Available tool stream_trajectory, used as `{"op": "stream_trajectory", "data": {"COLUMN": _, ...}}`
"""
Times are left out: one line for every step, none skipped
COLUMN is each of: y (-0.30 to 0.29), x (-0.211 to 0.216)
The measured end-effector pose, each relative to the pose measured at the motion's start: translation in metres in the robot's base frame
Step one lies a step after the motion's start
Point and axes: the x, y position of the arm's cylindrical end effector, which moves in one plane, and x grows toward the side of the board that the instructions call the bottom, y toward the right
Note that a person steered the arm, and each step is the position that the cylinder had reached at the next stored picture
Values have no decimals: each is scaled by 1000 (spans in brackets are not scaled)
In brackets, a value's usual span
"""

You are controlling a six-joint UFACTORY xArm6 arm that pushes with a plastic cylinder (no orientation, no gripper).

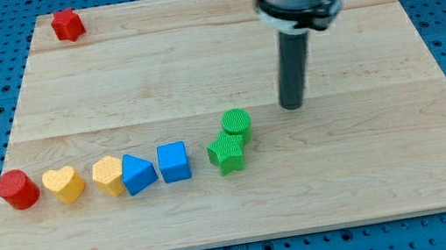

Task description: Move the green circle towards the center left

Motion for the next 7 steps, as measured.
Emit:
{"op": "stream_trajectory", "data": {"y": -25, "x": 33}}
{"op": "stream_trajectory", "data": {"y": -87, "x": 33}}
{"op": "stream_trajectory", "data": {"y": -98, "x": 26}}
{"op": "stream_trajectory", "data": {"y": -147, "x": -37}}
{"op": "stream_trajectory", "data": {"y": -247, "x": -72}}
{"op": "stream_trajectory", "data": {"y": -247, "x": -49}}
{"op": "stream_trajectory", "data": {"y": -313, "x": -58}}
